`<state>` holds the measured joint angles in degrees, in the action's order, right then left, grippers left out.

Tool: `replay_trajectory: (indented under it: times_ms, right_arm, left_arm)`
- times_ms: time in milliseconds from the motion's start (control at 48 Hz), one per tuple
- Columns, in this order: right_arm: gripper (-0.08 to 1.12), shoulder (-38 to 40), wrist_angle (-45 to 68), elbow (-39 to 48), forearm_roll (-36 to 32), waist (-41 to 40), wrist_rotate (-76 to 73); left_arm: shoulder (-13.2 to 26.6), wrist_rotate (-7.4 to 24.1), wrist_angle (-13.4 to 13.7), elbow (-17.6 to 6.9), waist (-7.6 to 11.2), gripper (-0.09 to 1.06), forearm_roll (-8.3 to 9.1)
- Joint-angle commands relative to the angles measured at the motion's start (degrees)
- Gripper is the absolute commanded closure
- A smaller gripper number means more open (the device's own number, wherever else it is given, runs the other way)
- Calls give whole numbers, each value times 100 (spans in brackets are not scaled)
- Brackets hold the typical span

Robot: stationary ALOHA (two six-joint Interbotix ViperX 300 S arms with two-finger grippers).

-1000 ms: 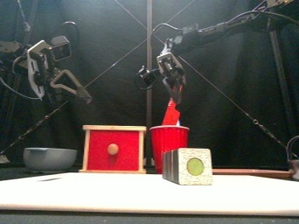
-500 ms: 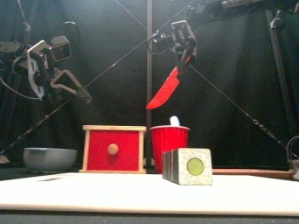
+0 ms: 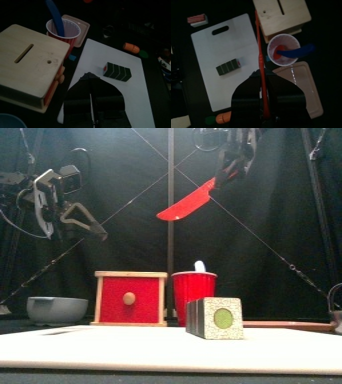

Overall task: Place sushi on board then cut the sushi with the knife then place the pieces on the plate
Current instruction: Grasp knife edge with left hand

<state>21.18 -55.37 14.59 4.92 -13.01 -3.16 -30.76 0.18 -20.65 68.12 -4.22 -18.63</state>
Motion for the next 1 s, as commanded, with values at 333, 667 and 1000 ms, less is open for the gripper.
replay_trajectory:
  times_ms: [333,667,1000]
  right_arm:
    - [69,1310,2725,2672,360,439,70]
    - [69,1204,4271,3647,396,1134,62]
    - [69,694,4614,3612,378,1415,62]
  left_arm:
    - [-18,9,-26,-466,255,91,686]
    - [97,-9,-26,-659,756,36,773]
    - [756,0,264,-1230,940,-5,703]
